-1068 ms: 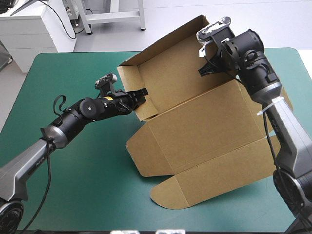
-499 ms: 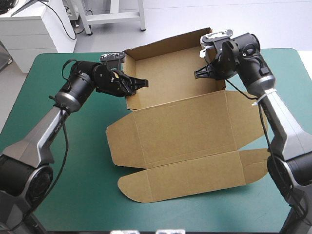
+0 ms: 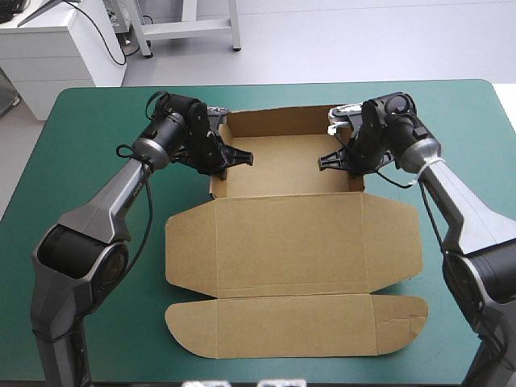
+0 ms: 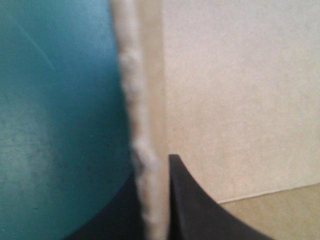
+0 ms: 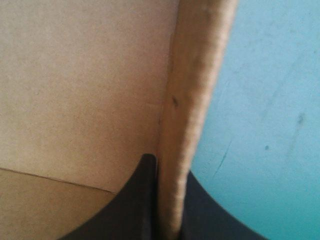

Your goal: Fold the box

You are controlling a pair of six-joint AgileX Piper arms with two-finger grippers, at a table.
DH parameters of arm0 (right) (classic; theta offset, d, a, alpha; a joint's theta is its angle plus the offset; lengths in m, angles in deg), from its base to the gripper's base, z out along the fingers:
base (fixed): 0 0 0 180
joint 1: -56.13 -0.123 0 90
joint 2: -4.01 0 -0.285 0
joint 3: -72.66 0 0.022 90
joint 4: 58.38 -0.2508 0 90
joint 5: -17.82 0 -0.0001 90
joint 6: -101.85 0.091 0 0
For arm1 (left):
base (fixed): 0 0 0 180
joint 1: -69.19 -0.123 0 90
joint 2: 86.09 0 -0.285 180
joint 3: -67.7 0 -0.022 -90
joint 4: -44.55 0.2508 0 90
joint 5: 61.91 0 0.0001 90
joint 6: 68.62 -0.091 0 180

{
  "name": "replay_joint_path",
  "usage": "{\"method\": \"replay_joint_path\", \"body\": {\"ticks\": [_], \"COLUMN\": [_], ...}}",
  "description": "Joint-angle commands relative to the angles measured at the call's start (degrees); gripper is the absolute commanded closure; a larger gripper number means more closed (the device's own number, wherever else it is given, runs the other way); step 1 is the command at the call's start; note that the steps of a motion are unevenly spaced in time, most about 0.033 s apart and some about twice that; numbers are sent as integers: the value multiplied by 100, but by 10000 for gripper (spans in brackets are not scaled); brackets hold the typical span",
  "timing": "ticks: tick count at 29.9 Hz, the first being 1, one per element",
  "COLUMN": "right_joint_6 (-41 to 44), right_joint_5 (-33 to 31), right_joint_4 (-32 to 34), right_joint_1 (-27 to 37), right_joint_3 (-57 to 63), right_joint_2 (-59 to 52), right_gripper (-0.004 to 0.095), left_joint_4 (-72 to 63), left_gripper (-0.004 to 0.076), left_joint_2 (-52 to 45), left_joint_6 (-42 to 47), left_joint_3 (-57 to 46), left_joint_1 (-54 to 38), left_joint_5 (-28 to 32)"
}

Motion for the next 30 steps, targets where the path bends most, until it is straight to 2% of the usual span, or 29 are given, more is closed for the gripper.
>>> {"method": "replay_joint_path", "body": {"ticks": [1,14,17,19,21,27,30], "right_joint_6": [-326,-326,-326,-326,-326,-255,-220], "right_joint_5": [-268,-153,-153,-153,-153,-241,-265], "right_joint_4": [-185,-364,-392,-392,-379,-371,-371], "right_joint_1": [1,1,1,1,11,11,13], "right_joint_3": [104,397,408,408,383,144,-30], "right_joint_2": [-270,100,171,181,181,181,181], "right_gripper": [928,926,888,832,736,404,302], "left_joint_4": [158,161,140,151,152,152,162], "left_gripper": [731,731,715,678,624,392,314], "left_joint_2": [-242,45,54,54,54,54,44], "left_joint_6": [-215,-229,-257,-350,-411,-411,-411], "left_joint_3": [210,199,199,199,199,223,223], "left_joint_1": [148,198,198,198,198,198,198], "left_joint_5": [-214,-214,-214,-214,-214,-214,-214]}}
